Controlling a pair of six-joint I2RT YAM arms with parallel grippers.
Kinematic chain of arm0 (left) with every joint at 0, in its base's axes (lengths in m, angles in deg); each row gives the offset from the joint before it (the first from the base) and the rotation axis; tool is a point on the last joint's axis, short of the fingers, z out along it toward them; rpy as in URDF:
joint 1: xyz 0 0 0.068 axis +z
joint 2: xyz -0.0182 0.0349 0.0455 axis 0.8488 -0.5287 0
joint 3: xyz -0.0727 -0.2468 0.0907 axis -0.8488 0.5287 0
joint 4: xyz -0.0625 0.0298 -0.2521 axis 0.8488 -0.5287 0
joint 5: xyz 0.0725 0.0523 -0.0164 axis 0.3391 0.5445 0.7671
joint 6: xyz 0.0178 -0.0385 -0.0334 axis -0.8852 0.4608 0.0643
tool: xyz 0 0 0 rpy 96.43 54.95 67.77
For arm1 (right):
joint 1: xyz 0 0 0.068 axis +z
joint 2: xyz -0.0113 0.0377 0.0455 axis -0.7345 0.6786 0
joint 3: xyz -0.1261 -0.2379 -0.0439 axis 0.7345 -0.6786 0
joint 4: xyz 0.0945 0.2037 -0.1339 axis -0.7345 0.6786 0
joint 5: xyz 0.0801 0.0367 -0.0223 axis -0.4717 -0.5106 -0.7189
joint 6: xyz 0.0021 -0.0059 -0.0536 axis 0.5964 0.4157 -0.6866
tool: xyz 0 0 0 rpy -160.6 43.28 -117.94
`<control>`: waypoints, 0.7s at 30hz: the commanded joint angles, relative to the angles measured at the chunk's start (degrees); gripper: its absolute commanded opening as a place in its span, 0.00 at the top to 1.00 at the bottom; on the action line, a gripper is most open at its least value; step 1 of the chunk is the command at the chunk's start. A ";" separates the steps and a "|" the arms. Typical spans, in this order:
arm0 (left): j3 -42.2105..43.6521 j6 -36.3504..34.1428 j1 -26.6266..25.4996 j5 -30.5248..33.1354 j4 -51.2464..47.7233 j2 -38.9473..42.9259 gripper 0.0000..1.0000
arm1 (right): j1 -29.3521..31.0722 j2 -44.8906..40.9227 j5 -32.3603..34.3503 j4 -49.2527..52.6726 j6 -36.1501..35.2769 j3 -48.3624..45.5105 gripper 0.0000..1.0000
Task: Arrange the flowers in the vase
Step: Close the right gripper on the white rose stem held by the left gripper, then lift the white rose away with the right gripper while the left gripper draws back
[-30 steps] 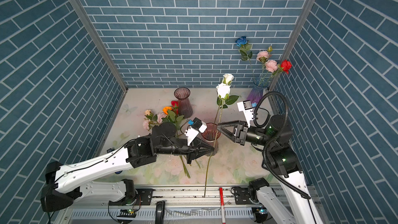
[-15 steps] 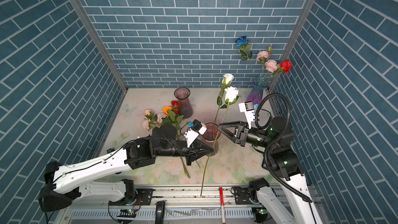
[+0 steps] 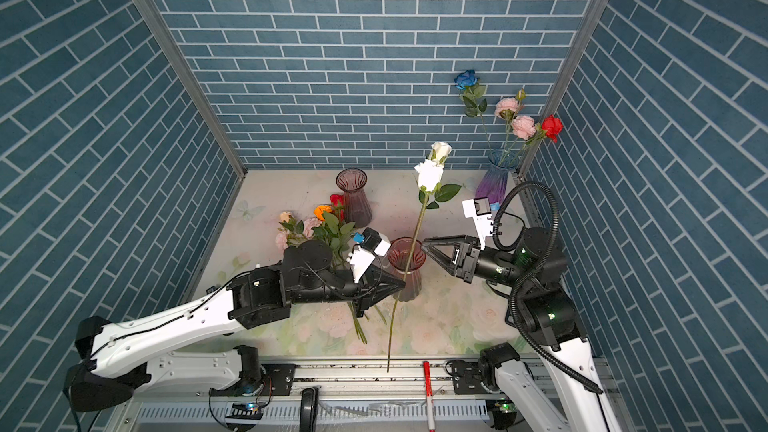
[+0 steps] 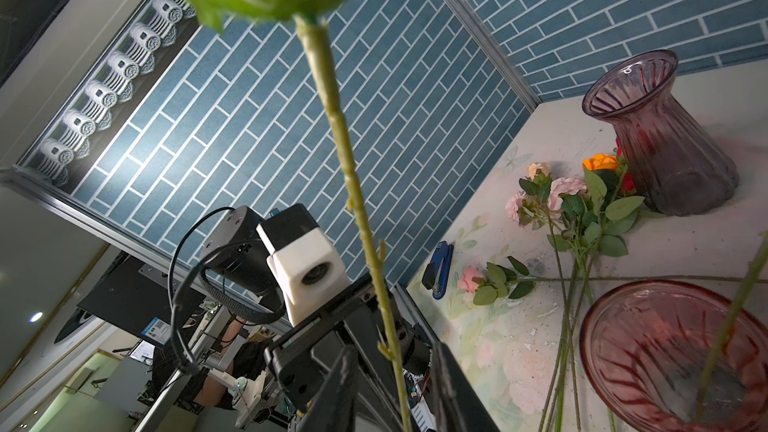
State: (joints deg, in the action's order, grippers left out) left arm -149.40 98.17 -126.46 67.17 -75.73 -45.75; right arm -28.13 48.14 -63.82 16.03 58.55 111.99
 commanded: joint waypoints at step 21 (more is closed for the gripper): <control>3.81 1.93 -0.46 11.34 -2.82 4.57 0.33 | 0.64 4.33 1.50 -0.10 -3.40 6.13 1.00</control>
State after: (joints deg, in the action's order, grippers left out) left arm -148.55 98.78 -127.80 71.76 -75.95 -44.42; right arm -27.76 50.63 -63.36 14.41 58.71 113.19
